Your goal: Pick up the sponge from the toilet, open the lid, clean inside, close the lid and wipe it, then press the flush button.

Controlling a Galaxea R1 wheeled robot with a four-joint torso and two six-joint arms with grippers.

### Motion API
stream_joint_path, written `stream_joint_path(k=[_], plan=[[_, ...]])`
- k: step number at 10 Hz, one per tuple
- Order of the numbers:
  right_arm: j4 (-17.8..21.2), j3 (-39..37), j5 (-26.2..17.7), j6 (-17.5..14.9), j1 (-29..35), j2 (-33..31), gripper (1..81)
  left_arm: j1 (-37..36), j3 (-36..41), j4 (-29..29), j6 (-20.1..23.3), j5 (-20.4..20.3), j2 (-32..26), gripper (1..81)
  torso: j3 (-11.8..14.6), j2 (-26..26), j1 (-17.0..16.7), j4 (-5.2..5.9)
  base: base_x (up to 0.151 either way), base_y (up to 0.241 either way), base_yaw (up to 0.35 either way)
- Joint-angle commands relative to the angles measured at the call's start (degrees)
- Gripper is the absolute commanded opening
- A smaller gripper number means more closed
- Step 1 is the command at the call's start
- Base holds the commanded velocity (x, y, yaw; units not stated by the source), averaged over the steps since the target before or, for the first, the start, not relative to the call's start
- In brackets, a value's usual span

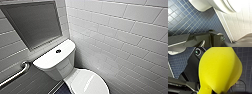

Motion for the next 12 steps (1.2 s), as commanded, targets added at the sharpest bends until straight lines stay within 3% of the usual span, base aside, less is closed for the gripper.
stream_joint_path(k=[1, 2, 3, 4, 10, 11, 12], plan=[[-2.0, -2.0, -4.2, -0.2, -2.2, -0.2, 1.0, -7.0, -1.5, -0.7, -5.7, 3.3, 1.3, 81.1, 0.0, 0.0, 0.0, -5.25, 0.000, 0.000, 0.000], [-3.2, -3.5, -4.2, -0.4, -2.9, 1.1, 1.0, -8.4, -3.2, -0.7, -7.6, 4.2, 2.7, 81.1, 0.0, 0.0, 0.0, -1.86, 0.000, 0.000, 0.000], [-4.0, -5.9, -4.2, -0.5, -3.2, 2.7, 1.0, -9.2, -5.3, -0.7, -9.6, 4.9, 4.0, 81.1, 0.0, 0.0, 0.0, -3.54, 0.000, 0.000, 0.000], [-4.0, -8.2, -4.2, -0.5, -3.5, 4.5, 1.0, -9.5, -6.2, -0.6, -10.6, 4.8, 4.9, 81.1, 0.0, 0.0, 0.0, -4.50, 0.000, 0.000, 0.000], [-7.1, -17.2, -5.4, -0.5, -5.0, 12.5, 1.0, -14.8, -7.0, -0.7, -15.3, 4.2, 9.3, 81.1, 0.0, 0.0, 0.0, -4.65, 0.000, 0.000, 0.000], [-7.4, -19.4, -6.1, -0.5, -4.9, 14.0, 1.0, -15.0, -6.9, -0.8, -15.4, 4.2, 10.1, 81.1, -1.4, 0.0, 0.0, -4.65, 0.000, 0.000, 0.000], [-7.4, -21.0, -6.2, -0.5, -4.6, 15.1, 1.0, -15.1, -7.3, -1.1, -15.4, 4.4, 10.9, 81.1, -5.2, 0.0, 0.0, -4.65, 0.000, 0.000, 0.000]])
